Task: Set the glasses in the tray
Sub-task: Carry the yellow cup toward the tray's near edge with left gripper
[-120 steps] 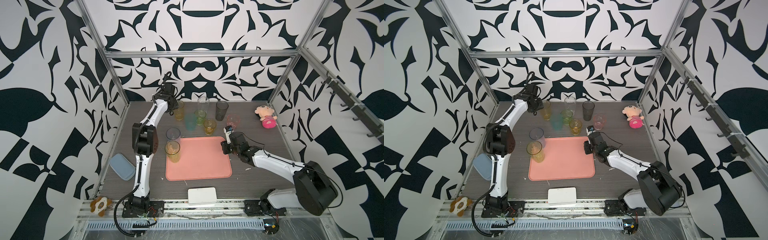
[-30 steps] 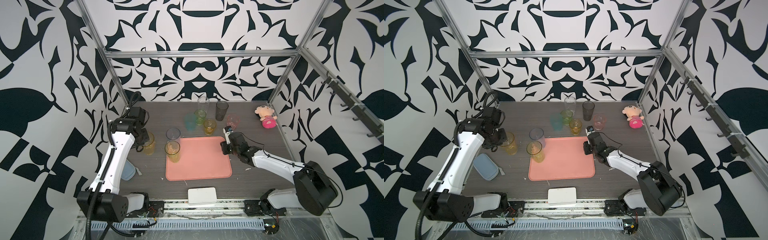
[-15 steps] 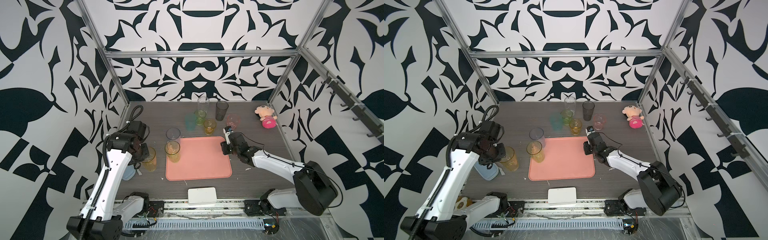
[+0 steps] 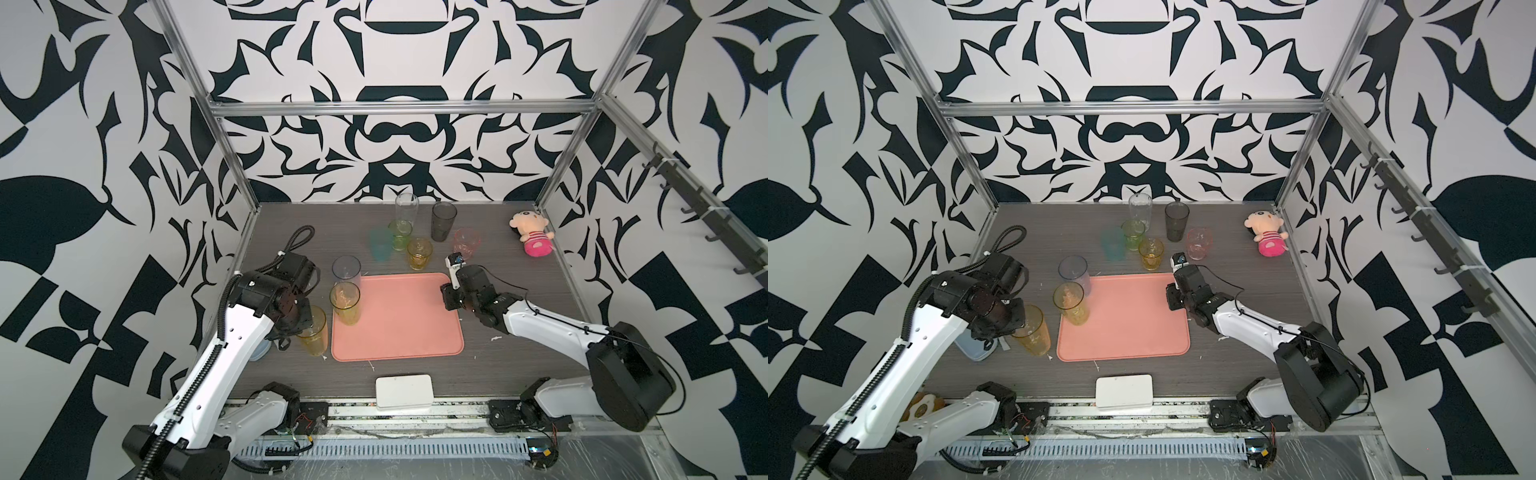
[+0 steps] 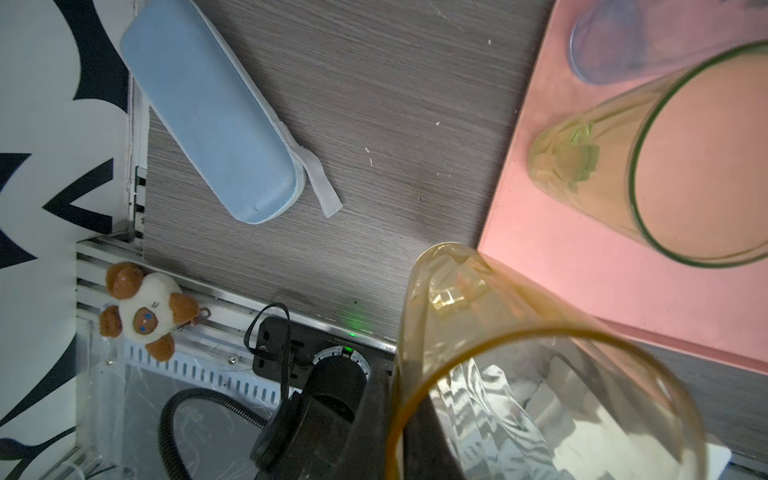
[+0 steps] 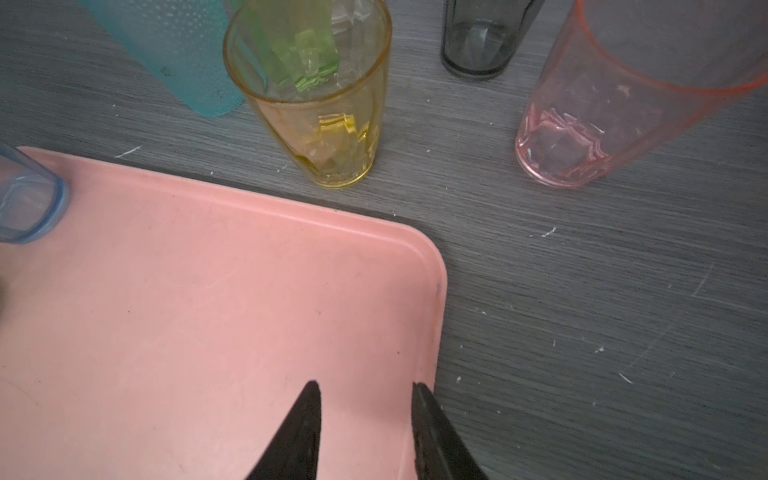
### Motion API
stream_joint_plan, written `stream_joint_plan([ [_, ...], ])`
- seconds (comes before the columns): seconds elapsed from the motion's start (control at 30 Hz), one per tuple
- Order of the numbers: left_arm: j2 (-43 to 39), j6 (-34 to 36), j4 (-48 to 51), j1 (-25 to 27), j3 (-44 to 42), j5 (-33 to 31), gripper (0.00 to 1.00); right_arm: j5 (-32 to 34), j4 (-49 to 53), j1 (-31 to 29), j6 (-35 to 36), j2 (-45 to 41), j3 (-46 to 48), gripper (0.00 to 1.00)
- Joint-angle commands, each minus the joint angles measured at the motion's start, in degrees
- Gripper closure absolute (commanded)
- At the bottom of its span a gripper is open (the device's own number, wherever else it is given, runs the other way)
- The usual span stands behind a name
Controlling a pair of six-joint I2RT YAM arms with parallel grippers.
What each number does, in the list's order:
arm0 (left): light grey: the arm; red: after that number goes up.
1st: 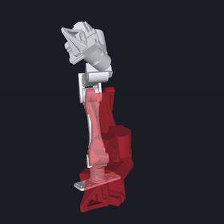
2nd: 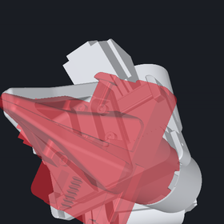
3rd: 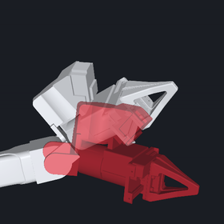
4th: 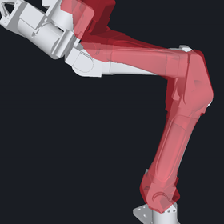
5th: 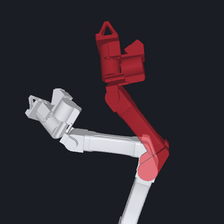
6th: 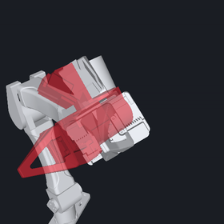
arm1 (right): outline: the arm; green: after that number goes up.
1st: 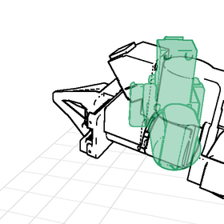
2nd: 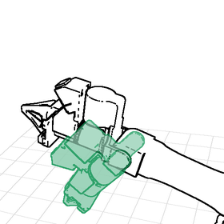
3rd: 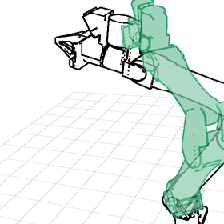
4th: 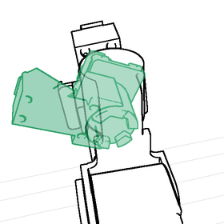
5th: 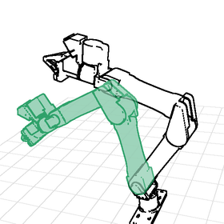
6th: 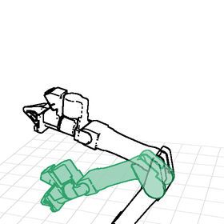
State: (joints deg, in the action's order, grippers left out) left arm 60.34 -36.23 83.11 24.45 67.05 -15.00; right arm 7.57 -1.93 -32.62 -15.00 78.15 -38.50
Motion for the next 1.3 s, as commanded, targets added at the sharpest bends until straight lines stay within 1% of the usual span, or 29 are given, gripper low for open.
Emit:
stream_joint_plan([
  [0.0, -0.5, -3.5, 2.3, 2.9, -1.2, -0.1, 1.0, 0.9, -0.3, -0.4, 0.5, -1.0, -1.4, 0.6],
  [0.3, -1.8, -6.1, -1.0, 9.6, -4.0, -0.2, 1.0, 0.9, 0.1, -0.6, 0.6, -0.9, -1.5, 0.6],
  [0.67, -2.0, -5.9, -6.3, 11.1, -7.6, 2.4, 1.0, 1.1, 0.4, -0.7, 0.6, -0.3, -1.8, 0.6],
  [1.27, 1.5, -7.2, -13.0, 14.8, -9.4, 2.4, 1.0, 1.2, 0.7, -0.6, 0.5, -0.2, -2.1, 0.6],
])
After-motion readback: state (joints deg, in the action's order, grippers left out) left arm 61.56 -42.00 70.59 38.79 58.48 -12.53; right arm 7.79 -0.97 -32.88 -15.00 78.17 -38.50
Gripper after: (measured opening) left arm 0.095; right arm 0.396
